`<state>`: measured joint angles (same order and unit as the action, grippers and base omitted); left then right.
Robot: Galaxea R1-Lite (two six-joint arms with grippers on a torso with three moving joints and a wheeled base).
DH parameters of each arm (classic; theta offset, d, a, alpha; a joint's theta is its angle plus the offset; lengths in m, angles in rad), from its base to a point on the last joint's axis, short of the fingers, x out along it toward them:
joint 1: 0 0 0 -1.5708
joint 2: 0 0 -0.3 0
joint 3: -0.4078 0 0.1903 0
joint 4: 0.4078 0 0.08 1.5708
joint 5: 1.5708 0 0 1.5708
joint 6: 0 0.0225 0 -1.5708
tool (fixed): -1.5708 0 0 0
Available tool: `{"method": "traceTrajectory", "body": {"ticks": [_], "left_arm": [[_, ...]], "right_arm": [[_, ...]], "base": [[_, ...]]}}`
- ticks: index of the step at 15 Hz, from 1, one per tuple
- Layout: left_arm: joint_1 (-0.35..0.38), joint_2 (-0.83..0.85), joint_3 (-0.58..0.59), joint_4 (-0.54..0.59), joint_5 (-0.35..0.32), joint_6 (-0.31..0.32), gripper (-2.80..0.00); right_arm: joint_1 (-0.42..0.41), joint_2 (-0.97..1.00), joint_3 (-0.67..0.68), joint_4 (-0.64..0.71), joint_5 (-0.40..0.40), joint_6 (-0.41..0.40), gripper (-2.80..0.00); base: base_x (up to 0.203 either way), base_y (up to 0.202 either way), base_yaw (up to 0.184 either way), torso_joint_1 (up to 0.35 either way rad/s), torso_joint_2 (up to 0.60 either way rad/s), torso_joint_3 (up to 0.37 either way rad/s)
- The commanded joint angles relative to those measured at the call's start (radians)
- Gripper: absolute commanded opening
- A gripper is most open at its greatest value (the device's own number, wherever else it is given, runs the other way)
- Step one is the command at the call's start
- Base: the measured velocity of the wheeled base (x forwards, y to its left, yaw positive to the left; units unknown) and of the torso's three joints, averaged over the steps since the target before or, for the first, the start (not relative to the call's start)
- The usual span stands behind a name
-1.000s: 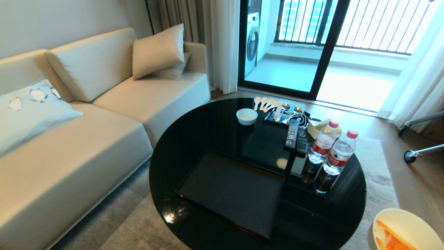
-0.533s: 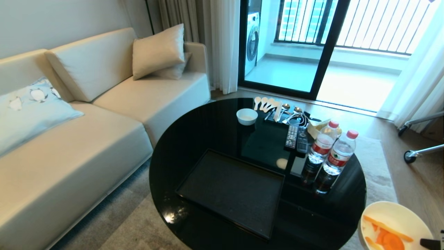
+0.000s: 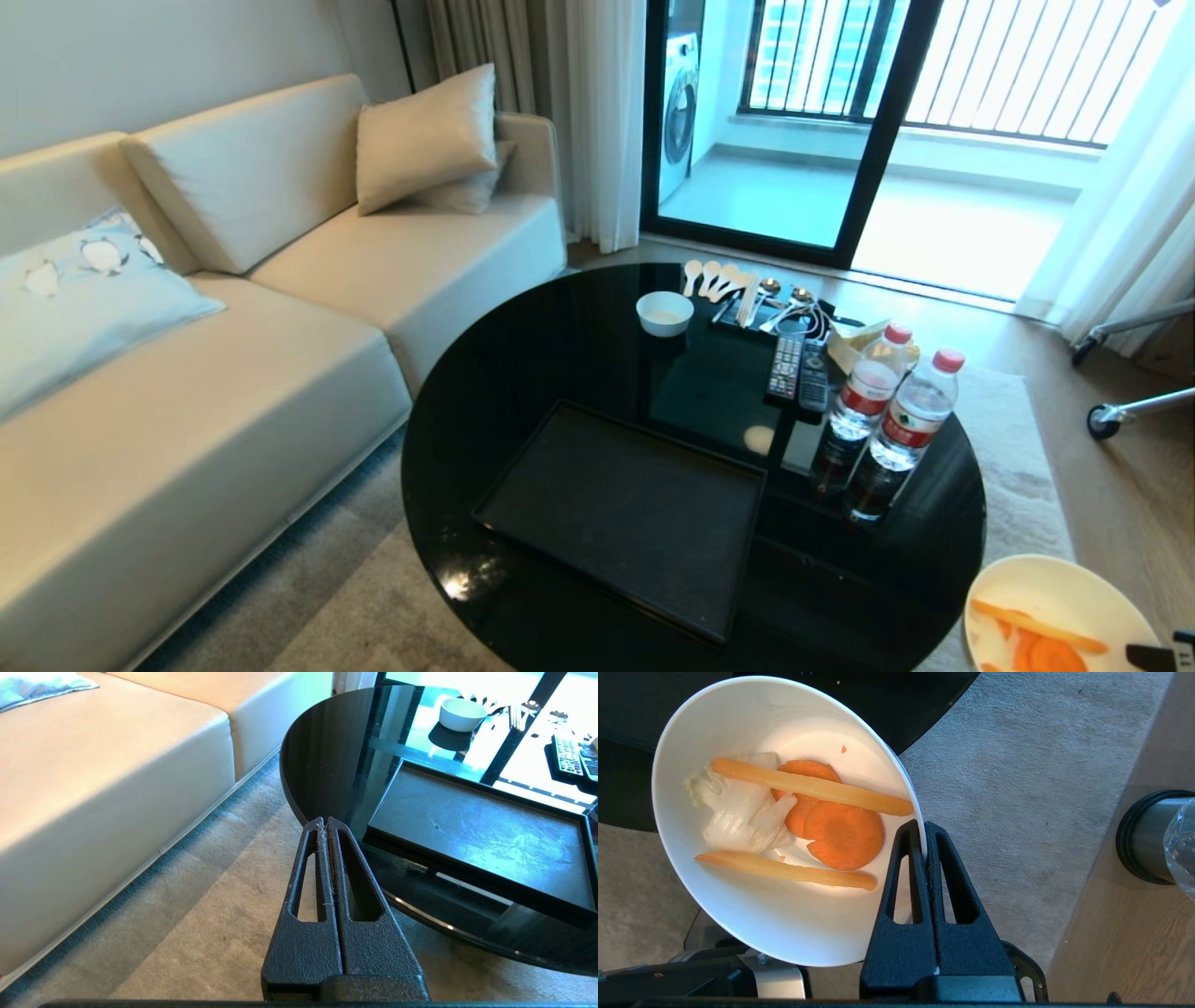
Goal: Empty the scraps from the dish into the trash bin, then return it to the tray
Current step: Move the bowl over the trash can
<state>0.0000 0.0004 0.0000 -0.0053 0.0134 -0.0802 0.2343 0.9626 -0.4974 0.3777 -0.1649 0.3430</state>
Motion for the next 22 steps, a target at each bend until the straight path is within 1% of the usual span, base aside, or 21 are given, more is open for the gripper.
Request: {"method": "traceTrajectory", "body": {"ticks": [1,5,8,10,13,16,19,22], "left_arm": [[0.000,0.000,0.000,-0.001,0.000,-0.001,-2.80],[0.000,0.000,0.000,-0.001,0.000,-0.001,-2.80],[0.000,0.000,0.000,-0.001,0.000,-0.001,-2.80],[0.000,0.000,0.000,-0.001,0.000,-0.001,-2.80],[0.000,0.000,0.000,-0.001,0.000,-0.001,-2.80],[0.000,0.000,0.000,-0.001,0.000,-0.001,-2.80],[0.000,0.000,0.000,-0.001,0.000,-0.001,-2.80],[0.000,0.000,0.000,-0.001,0.000,-0.001,-2.80]], "right_arm": [[0.013,0.004,0.000,0.003,-0.001,0.000,-2.80],[0.033,0.001,0.016,-0.007,-0.010,-0.029,-2.80],[0.038,0.002,0.048,-0.025,-0.037,-0.026,-2.80],[0.039,0.002,0.070,-0.026,-0.041,-0.023,-2.80],[0.045,0.002,0.076,-0.025,-0.042,-0.019,-2.80],[0.060,0.002,0.073,-0.025,-0.070,-0.016,-2.80],[0.069,0.001,0.075,-0.025,-0.073,0.031,-2.80],[0.069,-0.004,0.082,-0.024,-0.072,0.034,-2.80]], "base": [[0.000,0.000,0.000,0.000,0.00,0.000],[0.000,0.000,0.000,0.000,0.00,0.000],[0.000,0.000,0.000,0.000,0.00,0.000],[0.000,0.000,0.000,0.000,0.00,0.000],[0.000,0.000,0.000,0.000,0.00,0.000],[0.000,0.000,0.000,0.000,0.00,0.000],[0.000,0.000,0.000,0.000,0.00,0.000],[0.000,0.000,0.000,0.000,0.00,0.000]]}}
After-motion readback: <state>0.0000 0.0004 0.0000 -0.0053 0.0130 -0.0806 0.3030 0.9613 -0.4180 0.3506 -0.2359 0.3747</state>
